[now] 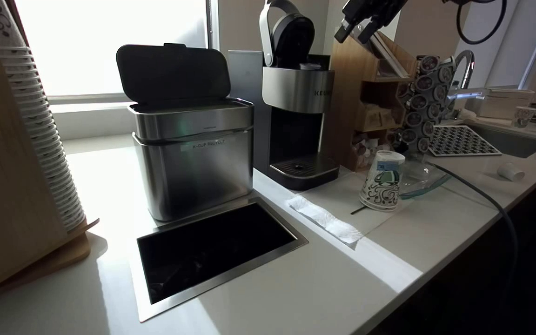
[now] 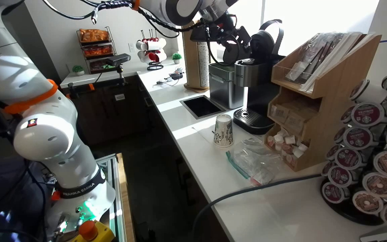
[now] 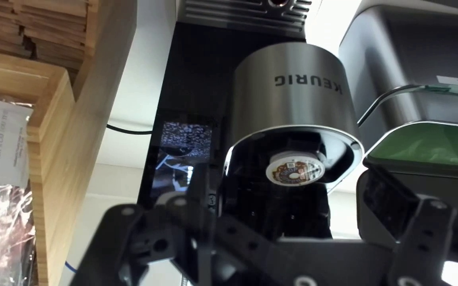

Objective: Put the white object inside the coffee machine

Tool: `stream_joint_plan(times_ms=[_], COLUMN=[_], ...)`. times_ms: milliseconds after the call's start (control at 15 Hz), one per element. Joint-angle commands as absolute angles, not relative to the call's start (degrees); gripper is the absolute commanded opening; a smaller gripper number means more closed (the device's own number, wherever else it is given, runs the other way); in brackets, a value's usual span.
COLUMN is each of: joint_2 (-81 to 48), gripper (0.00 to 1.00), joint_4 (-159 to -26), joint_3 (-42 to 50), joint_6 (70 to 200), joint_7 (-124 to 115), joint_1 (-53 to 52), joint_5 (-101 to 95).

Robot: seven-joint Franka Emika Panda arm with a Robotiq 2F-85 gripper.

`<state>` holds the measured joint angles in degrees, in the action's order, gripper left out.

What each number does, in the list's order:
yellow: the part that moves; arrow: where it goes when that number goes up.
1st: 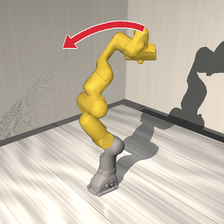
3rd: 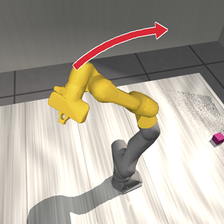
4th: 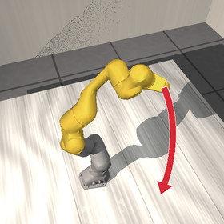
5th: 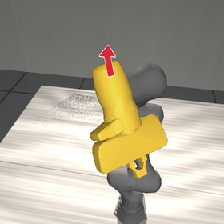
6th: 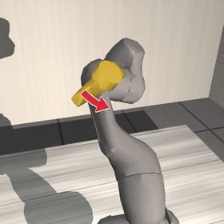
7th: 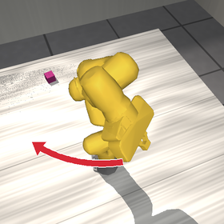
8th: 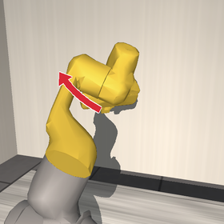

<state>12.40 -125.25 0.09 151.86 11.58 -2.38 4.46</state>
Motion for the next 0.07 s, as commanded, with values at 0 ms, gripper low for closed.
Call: stream_joint_plan(times_ms=[0], joint_2=[12.5], gripper=[1.00], joint_4=[-125.5], joint_3=[0.6], joint_6=[151.8], joint_7=[11.3], joint_1=[-2.7], joint_5=[4.4])
